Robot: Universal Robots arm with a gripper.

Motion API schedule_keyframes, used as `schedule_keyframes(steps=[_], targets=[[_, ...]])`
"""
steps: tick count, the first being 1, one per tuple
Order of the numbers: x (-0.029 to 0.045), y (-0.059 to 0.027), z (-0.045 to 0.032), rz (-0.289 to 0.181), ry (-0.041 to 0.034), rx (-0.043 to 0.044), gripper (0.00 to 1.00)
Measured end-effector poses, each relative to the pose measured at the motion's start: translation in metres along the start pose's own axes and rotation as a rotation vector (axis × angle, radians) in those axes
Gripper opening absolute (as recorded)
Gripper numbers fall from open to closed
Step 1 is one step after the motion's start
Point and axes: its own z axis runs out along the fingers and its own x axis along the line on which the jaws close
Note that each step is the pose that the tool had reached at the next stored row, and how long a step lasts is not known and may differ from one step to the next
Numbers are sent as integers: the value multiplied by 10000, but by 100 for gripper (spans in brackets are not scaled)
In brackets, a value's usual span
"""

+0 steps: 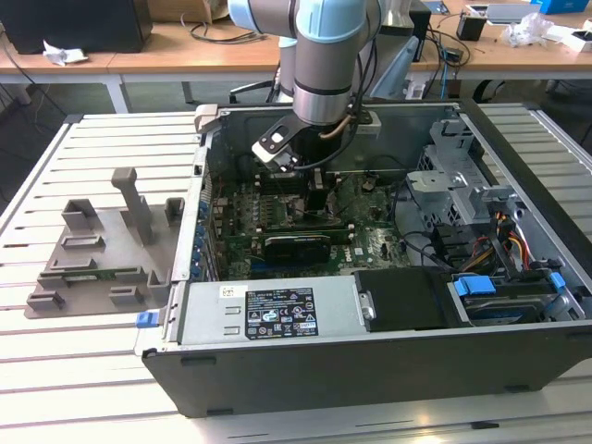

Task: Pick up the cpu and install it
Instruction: 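Place the cpu into insertion slot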

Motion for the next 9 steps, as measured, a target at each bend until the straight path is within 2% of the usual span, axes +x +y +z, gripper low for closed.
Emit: schedule_keyframes(steps=[9], targets=[[0,-25,1,12,0,-3,54]])
